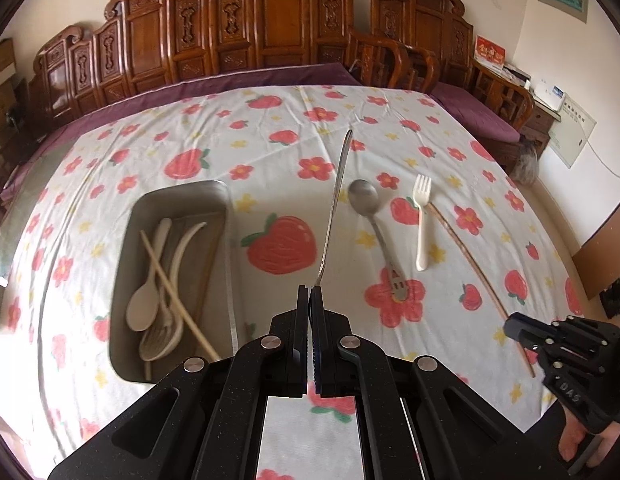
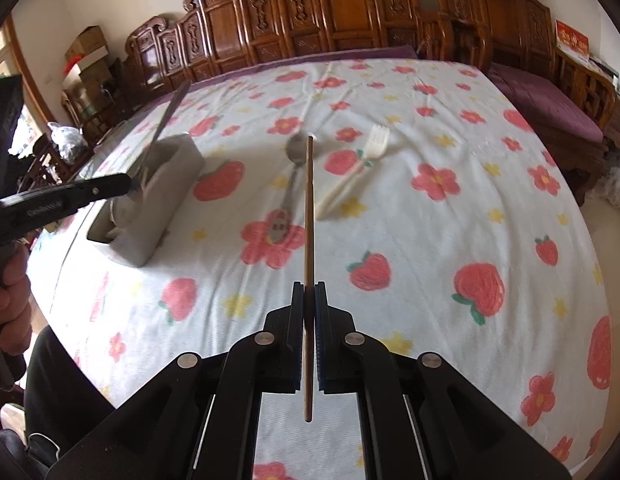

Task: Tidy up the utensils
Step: 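Carry the metal knife over the tray with the left tool while the right tool carries its chopstick, then open the left tool to drop the knife into the tray while the right tool releases its chopstick there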

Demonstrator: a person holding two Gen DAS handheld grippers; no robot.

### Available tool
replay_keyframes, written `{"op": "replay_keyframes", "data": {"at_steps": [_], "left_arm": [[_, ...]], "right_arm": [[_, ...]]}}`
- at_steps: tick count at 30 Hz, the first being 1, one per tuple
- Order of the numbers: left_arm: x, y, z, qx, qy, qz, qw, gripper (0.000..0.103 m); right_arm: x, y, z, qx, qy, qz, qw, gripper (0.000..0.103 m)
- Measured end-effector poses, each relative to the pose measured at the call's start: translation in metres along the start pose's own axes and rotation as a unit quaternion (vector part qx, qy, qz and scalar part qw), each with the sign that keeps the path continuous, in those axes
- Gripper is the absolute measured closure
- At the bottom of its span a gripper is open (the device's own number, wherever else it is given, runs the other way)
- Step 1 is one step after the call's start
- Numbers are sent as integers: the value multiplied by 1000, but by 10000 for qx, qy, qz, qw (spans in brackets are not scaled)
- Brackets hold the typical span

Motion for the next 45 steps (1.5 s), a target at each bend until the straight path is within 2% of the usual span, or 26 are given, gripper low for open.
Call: {"op": "replay_keyframes", "data": {"at_steps": [13,18,23,29,34,45], "left_arm": [[-63,-6,11,91,102,402,9991,102],[-96,-8,5,53,236,589,9980,102],[-122,-14,-9,-75,219,784,9967,102],[-135,-14,-20,-135,123,883,9959,102],[-138,-12,-25,-140,64,892,9959,102],[-142,-13,-41,-382,42,833,9958,102]], "right_arm": [[-52,29,6,82,21,294,9995,97],[-78,37,3,61,83,390,9992,97],[-104,41,-7,-52,96,555,9984,97],[-120,51,-14,-16,-142,811,9966,97],[-124,65,-2,185,-264,860,9958,97],[-149,105,21,537,-294,1036,9927,97]]}}
Point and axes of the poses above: each gripper's, at about its wrist camera, not at the fingertips, and z roughly against the way its jaws point, x to its right, y to its top, the point moved 10 cm from there along -z, roughly the way its jaws point, and after that the axes turned 13 degrees about -x, right-handed, at the moved point
